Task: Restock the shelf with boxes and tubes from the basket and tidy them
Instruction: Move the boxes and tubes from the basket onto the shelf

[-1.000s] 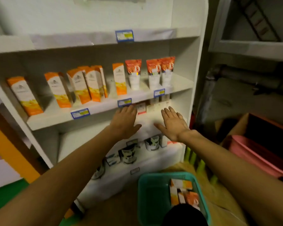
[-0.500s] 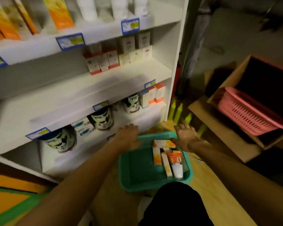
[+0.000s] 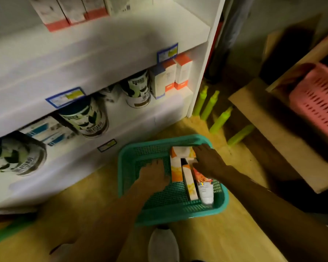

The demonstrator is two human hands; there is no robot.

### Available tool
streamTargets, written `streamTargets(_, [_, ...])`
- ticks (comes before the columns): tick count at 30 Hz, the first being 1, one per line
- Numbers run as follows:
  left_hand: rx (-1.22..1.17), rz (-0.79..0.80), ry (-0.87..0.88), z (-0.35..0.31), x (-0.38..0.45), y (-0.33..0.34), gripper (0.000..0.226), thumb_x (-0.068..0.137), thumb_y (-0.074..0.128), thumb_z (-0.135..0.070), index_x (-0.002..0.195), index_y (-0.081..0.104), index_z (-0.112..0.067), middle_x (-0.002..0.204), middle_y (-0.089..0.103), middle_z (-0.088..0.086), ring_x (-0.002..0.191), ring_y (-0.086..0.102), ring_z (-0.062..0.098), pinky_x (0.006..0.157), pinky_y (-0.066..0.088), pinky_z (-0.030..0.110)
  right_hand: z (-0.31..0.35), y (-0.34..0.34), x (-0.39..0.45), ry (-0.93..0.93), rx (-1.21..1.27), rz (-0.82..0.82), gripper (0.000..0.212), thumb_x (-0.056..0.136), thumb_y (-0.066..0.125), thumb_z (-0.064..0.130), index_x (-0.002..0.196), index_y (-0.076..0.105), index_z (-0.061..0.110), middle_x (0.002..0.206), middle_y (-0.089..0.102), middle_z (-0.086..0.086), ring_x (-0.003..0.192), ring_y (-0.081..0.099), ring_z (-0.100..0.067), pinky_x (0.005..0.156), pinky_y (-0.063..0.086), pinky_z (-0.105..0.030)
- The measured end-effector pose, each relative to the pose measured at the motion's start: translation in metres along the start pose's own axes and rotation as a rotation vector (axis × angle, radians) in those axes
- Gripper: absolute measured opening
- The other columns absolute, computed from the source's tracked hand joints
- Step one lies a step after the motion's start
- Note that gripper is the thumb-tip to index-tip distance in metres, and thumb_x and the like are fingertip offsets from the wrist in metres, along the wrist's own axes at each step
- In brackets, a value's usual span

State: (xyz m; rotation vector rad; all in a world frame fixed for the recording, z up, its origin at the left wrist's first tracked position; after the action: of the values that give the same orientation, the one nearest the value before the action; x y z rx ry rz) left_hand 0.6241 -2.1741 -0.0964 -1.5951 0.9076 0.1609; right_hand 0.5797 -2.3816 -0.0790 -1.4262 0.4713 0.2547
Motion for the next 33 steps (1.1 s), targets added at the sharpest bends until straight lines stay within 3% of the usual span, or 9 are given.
streamTargets(4, [-0.03, 0.052, -0.054, -0.002, 0.022, 0.036, 0.066, 0.095, 0.047, -0.057, 0.141, 0.038, -0.01, 0.139, 0.048, 0.014, 0.123, 0.052, 0.032, 0.097, 0.048, 0.048, -0.004, 0.018, 0.034, -0.01, -0.007, -0.003, 0.061, 0.091, 0.062, 0.033, 0.141, 0.041, 0.007, 0.143, 0.045, -0.015, 0.135, 0.038, -0.034, 0.109, 0.035, -0.043])
streamTargets(10, [-0.045, 0.105, -0.13, -0.011, 0.053, 0.064, 0.074, 0.094, 0.045, -0.064, 0.142, 0.037, -0.009, 0.141, 0.045, 0.015, 0.123, 0.051, 0.034, 0.095, 0.047, 0.046, -0.002, 0.047, 0.059, -0.002, -0.035, 0.003, 0.063, 0.087, 0.068, 0.023, 0.141, 0.039, 0.007, 0.145, 0.043, -0.015, 0.133, 0.04, -0.034, 0.103, 0.04, -0.044])
streamTargets(16, [-0.047, -0.005, -0.181, -0.022, 0.073, 0.071, 0.073, 0.089, 0.045, -0.069, 0.135, 0.045, -0.013, 0.133, 0.048, 0.013, 0.113, 0.056, 0.031, 0.085, 0.048, 0.041, -0.007, 0.064, 0.069, 0.036, -0.046, -0.104, 0.058, 0.075, 0.072, 0.007, 0.129, 0.052, 0.007, 0.13, 0.054, -0.017, 0.12, 0.051, -0.037, 0.094, 0.048, -0.046])
streamTargets(20, [-0.159, -0.067, -0.22, -0.028, 0.073, 0.079, 0.072, 0.083, 0.056, -0.068, 0.131, 0.047, -0.016, 0.129, 0.052, 0.008, 0.11, 0.058, 0.027, 0.083, 0.048, 0.038, -0.01, 0.06, 0.066, 0.03, -0.03, -0.135, 0.05, 0.076, 0.071, 0.012, 0.124, 0.057, 0.01, 0.123, 0.058, -0.013, 0.112, 0.055, -0.035, 0.087, 0.051, -0.044])
streamTargets(24, [-0.263, -0.094, -0.296, -0.035, 0.072, 0.08, 0.072, 0.08, 0.064, -0.066, 0.128, 0.049, -0.015, 0.127, 0.055, 0.006, 0.111, 0.061, 0.027, 0.084, 0.051, 0.038, -0.011, 0.05, 0.056, 0.035, 0.065, -0.201, 0.051, 0.08, 0.069, 0.01, 0.129, 0.056, 0.01, 0.127, 0.058, -0.012, 0.117, 0.053, -0.033, 0.092, 0.047, -0.041])
streamTargets(29, [-0.27, -0.106, -0.298, -0.025, 0.058, 0.075, 0.067, 0.075, 0.076, -0.048, 0.127, 0.049, -0.014, 0.122, 0.062, 0.006, 0.105, 0.066, 0.025, 0.082, 0.056, 0.036, -0.01, 0.034, 0.045, 0.033, 0.178, -0.261, 0.052, 0.085, 0.067, 0.017, 0.135, 0.053, 0.011, 0.133, 0.055, -0.011, 0.122, 0.049, -0.032, 0.088, 0.048, -0.043])
streamTargets(33, [-0.374, -0.095, -0.296, -0.005, 0.042, 0.062, 0.066, 0.077, 0.076, -0.046, 0.126, 0.044, -0.014, 0.117, 0.065, 0.007, 0.104, 0.066, 0.027, 0.084, 0.054, 0.037, -0.002, 0.02, 0.037, 0.088, 0.332, -0.354, 0.046, 0.083, 0.071, 0.027, 0.126, 0.056, 0.016, 0.122, 0.059, -0.006, 0.111, 0.056, -0.027, 0.08, 0.049, -0.04])
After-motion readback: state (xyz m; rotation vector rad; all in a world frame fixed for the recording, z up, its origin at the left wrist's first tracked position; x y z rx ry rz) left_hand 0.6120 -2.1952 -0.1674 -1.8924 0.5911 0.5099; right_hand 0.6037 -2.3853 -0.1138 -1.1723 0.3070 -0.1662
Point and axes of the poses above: each hand's wrist, its own x-axis towards the middle knuckle, its own y-axis out of the palm, z = x × y, the point moved 2 cm from there along x, towards the middle knuckle
